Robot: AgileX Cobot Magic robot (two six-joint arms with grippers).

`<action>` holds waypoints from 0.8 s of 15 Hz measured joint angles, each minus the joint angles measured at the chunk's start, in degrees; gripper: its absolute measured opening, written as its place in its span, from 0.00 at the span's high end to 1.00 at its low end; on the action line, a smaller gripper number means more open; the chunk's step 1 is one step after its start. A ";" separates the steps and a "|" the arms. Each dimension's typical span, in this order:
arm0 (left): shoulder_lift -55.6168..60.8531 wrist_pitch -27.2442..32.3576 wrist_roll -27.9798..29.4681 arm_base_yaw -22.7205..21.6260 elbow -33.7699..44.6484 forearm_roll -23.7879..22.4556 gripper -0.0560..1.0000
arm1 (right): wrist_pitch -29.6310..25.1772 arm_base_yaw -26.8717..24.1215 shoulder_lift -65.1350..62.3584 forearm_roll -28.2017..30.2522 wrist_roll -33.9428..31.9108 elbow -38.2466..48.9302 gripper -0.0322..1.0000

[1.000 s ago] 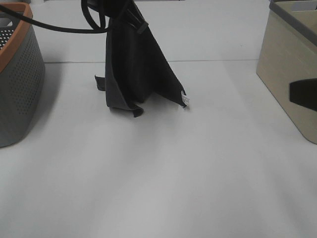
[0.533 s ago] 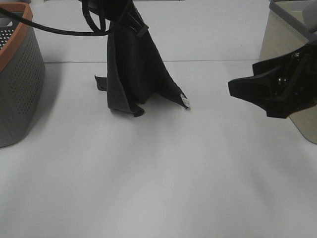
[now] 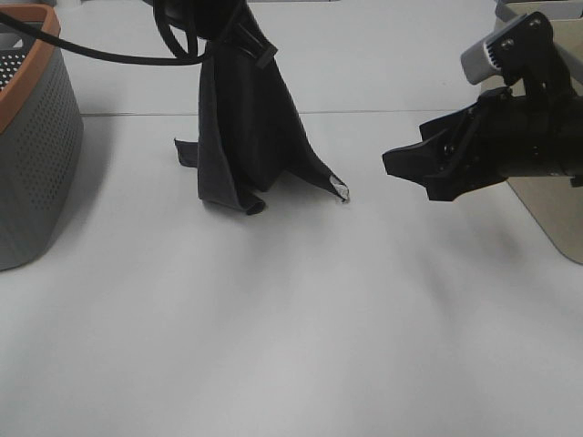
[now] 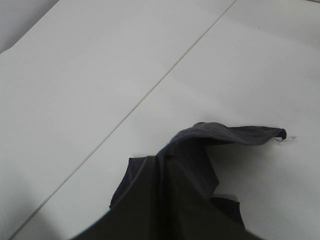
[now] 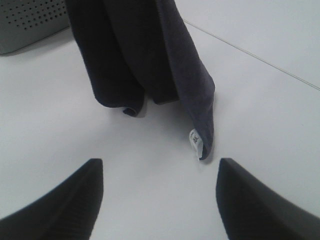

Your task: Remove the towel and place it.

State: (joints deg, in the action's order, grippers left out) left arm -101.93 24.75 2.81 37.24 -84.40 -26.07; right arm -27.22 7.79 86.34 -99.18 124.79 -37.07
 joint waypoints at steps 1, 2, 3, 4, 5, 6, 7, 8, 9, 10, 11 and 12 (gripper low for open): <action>0.00 0.00 -0.34 0.00 0.00 0.63 0.95 | 0.00 0.00 2.86 -0.06 0.06 -2.06 0.34; 0.00 0.52 -0.92 0.00 0.00 1.20 0.95 | 0.00 0.00 5.73 -0.34 0.06 -3.84 0.34; 0.00 1.20 -1.49 0.00 0.00 2.18 0.95 | 0.00 0.00 8.19 -0.46 0.06 -5.21 0.34; 0.00 1.72 -2.23 0.00 0.00 2.58 0.95 | 0.23 0.86 11.40 -0.52 0.11 -6.93 0.34; 0.00 1.89 -2.29 0.00 0.00 2.58 0.95 | 1.60 2.52 13.24 -0.52 0.46 -7.96 0.34; 0.00 2.23 -2.41 0.00 0.00 2.58 0.95 | 4.24 5.21 15.07 -0.52 1.83 -9.17 0.34; 0.00 2.64 -2.41 0.00 0.00 2.58 0.95 | 9.00 7.68 16.73 -0.52 2.92 -10.89 0.34; 0.00 2.75 -2.41 0.00 0.00 2.58 0.95 | 13.92 9.85 18.39 -0.40 3.15 -12.72 0.34; 0.00 2.86 -2.41 0.00 0.00 2.58 0.95 | 18.68 11.40 20.05 -0.40 3.15 -14.84 0.34; 0.00 2.86 -2.41 0.00 0.00 2.58 0.95 | 19.94 11.92 20.86 -0.40 3.15 -15.81 0.34; 0.00 2.86 -2.46 0.00 0.00 2.58 0.95 | 20.91 12.20 22.17 -0.52 3.15 -17.13 0.34; 0.00 2.86 -2.46 0.00 0.00 2.58 0.95 | 20.91 12.20 24.81 -0.52 3.15 -18.96 0.34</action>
State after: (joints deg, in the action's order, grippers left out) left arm -101.93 27.62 0.34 37.24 -84.40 -23.49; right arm -6.30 20.00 111.15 -99.69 127.94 -56.04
